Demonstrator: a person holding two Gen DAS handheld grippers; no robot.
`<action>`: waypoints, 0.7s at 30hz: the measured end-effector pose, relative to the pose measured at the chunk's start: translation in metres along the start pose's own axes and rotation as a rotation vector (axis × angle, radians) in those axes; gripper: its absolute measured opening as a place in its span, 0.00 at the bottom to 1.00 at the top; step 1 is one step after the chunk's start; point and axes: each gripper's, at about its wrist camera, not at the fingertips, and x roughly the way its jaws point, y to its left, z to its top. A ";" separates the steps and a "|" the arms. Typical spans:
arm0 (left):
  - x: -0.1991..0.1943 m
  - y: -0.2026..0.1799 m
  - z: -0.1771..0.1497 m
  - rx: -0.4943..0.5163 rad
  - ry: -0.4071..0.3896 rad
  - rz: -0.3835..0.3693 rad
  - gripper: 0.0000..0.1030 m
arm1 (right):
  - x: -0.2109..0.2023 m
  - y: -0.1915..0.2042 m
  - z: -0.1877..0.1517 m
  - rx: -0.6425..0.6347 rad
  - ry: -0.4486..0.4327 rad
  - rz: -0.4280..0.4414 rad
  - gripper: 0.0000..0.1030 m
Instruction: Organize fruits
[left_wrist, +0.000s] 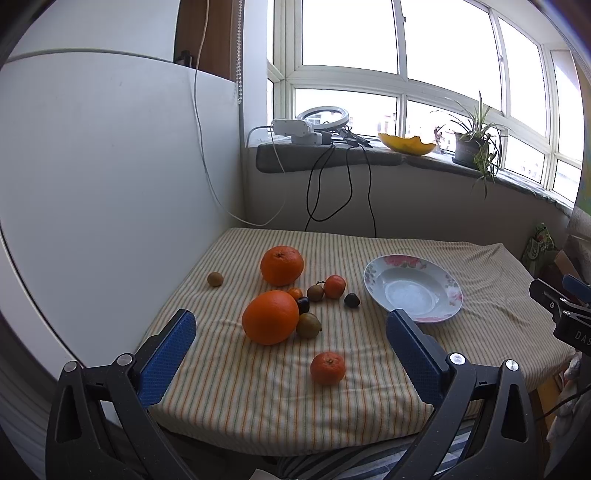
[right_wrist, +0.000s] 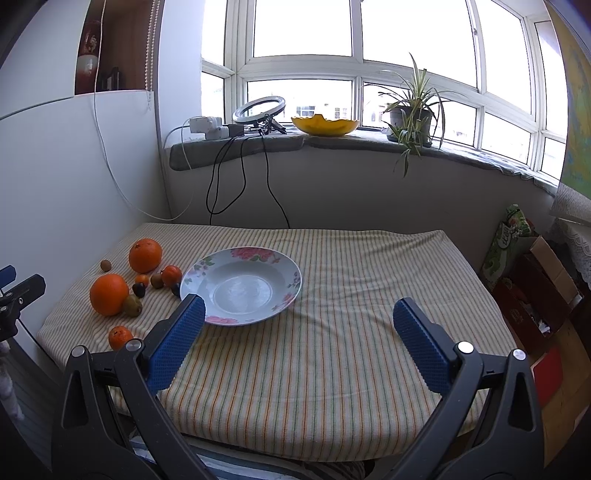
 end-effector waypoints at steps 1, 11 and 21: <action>0.000 0.000 0.000 0.000 0.000 0.000 0.99 | 0.000 0.000 0.000 -0.001 0.000 0.000 1.00; 0.001 0.000 -0.001 -0.003 -0.001 -0.003 0.99 | 0.002 0.001 -0.002 -0.002 0.003 0.004 1.00; 0.002 0.001 -0.002 -0.006 0.002 -0.004 0.99 | 0.005 0.003 -0.002 -0.011 0.012 0.010 1.00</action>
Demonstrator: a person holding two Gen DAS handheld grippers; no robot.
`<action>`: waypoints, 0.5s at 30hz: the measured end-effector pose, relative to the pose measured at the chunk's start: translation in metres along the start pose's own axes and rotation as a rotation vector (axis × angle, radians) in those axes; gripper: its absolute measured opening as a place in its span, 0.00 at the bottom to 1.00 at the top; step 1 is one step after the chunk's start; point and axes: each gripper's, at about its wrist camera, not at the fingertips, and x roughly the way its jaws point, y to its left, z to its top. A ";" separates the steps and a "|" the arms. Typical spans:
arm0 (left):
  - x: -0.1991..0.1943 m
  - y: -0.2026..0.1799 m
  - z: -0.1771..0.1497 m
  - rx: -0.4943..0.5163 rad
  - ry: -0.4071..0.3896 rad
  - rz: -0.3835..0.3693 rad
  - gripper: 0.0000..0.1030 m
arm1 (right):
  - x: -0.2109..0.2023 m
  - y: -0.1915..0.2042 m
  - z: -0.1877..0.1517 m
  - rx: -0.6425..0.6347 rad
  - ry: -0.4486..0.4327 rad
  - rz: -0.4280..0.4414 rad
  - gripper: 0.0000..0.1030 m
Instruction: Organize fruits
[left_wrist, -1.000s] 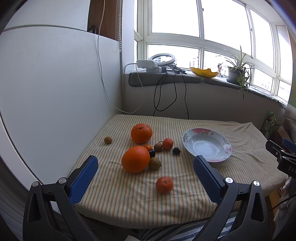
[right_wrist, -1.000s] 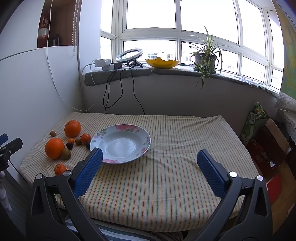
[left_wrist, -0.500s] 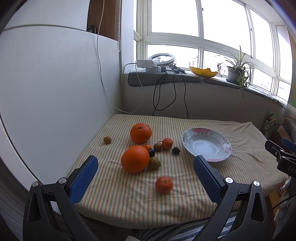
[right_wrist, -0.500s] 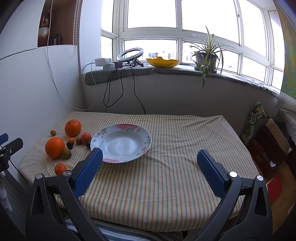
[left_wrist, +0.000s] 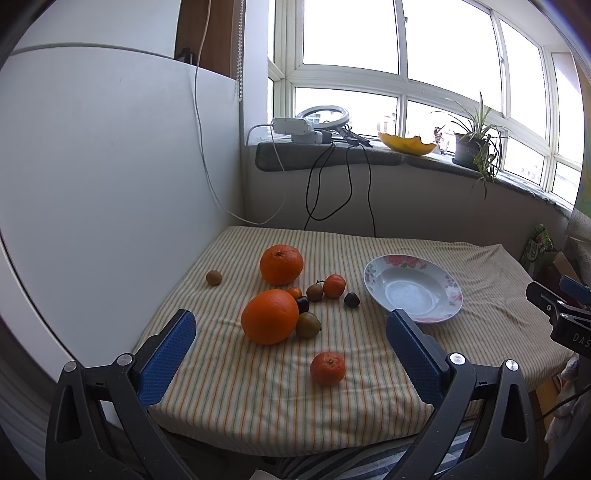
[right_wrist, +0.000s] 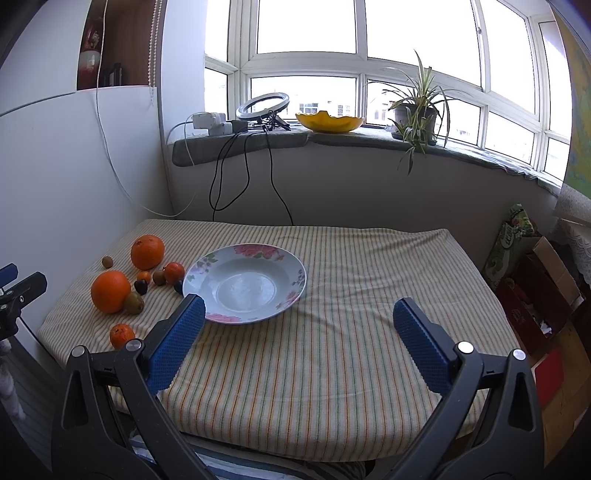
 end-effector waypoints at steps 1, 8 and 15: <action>0.001 0.000 0.000 -0.001 0.001 -0.002 0.99 | 0.001 0.001 0.000 -0.001 0.002 0.002 1.00; 0.013 0.015 -0.004 -0.043 0.027 -0.038 0.99 | 0.013 0.011 0.006 -0.026 0.026 0.044 1.00; 0.034 0.040 -0.013 -0.108 0.059 -0.032 0.99 | 0.033 0.037 0.015 -0.074 0.062 0.183 1.00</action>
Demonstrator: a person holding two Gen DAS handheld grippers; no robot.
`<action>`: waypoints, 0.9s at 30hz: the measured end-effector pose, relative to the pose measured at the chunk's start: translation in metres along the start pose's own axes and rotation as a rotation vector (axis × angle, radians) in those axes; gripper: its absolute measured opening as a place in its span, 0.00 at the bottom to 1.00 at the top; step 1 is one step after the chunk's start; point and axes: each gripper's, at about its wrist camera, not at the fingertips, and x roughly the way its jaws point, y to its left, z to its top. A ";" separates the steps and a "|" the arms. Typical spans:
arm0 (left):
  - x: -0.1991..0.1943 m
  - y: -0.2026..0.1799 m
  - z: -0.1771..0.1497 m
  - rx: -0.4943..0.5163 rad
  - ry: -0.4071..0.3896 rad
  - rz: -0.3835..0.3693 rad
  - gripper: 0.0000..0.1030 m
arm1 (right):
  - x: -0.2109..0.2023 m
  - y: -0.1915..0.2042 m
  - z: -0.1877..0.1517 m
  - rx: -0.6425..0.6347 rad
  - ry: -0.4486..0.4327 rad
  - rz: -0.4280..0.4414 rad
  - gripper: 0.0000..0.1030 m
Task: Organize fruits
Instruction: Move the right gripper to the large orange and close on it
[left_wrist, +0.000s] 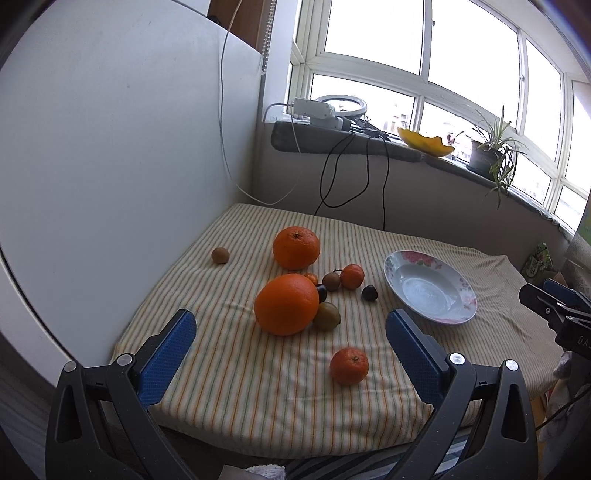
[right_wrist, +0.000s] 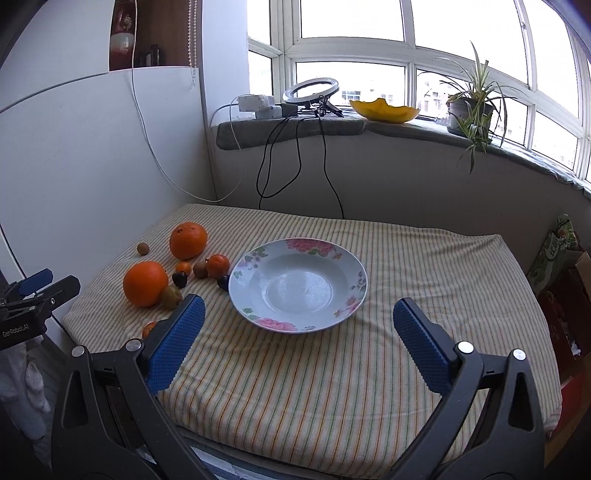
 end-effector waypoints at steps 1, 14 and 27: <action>0.003 0.003 -0.001 -0.006 0.007 0.004 0.99 | 0.005 0.005 0.003 -0.015 0.005 0.019 1.00; 0.050 0.035 -0.012 -0.103 0.110 -0.081 0.93 | 0.084 0.064 0.018 -0.097 0.132 0.304 1.00; 0.090 0.043 -0.020 -0.148 0.186 -0.173 0.77 | 0.161 0.113 0.042 -0.152 0.327 0.494 1.00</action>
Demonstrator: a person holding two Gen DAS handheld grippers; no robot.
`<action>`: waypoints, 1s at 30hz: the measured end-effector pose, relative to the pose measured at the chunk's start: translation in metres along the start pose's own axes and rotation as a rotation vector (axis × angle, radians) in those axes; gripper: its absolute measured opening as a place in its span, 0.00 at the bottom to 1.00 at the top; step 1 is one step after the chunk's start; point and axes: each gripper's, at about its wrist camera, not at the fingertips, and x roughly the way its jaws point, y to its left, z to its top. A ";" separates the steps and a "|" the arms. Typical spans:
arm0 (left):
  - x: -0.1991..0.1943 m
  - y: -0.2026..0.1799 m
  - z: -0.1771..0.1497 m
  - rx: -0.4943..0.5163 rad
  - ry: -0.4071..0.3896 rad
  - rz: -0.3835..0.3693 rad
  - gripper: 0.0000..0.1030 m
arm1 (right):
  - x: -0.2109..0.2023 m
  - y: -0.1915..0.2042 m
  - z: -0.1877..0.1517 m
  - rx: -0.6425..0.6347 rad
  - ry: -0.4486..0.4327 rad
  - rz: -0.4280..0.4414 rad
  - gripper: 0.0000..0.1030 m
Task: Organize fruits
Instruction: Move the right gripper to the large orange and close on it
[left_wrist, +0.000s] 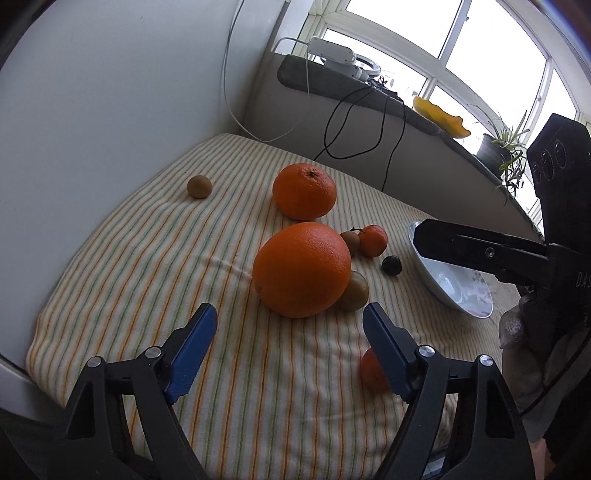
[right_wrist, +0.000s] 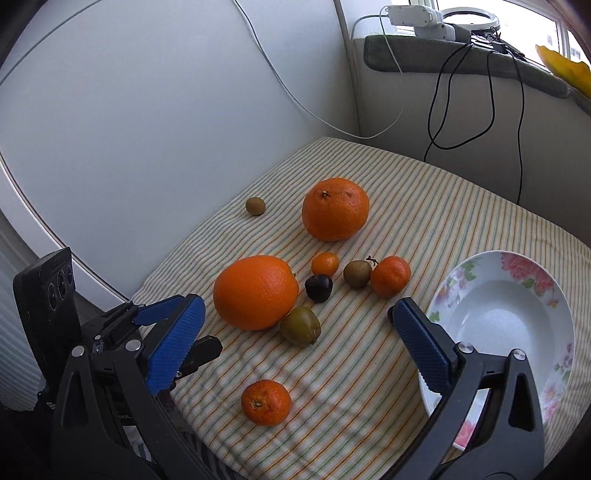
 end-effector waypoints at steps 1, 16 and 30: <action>0.002 0.001 0.000 -0.003 0.003 -0.005 0.76 | 0.005 0.001 0.002 -0.002 0.011 0.008 1.00; 0.023 0.007 0.002 -0.048 0.032 -0.075 0.68 | 0.065 0.010 0.017 0.096 0.177 0.179 0.74; 0.037 0.011 0.011 -0.080 0.044 -0.099 0.68 | 0.100 0.010 0.025 0.110 0.217 0.172 0.74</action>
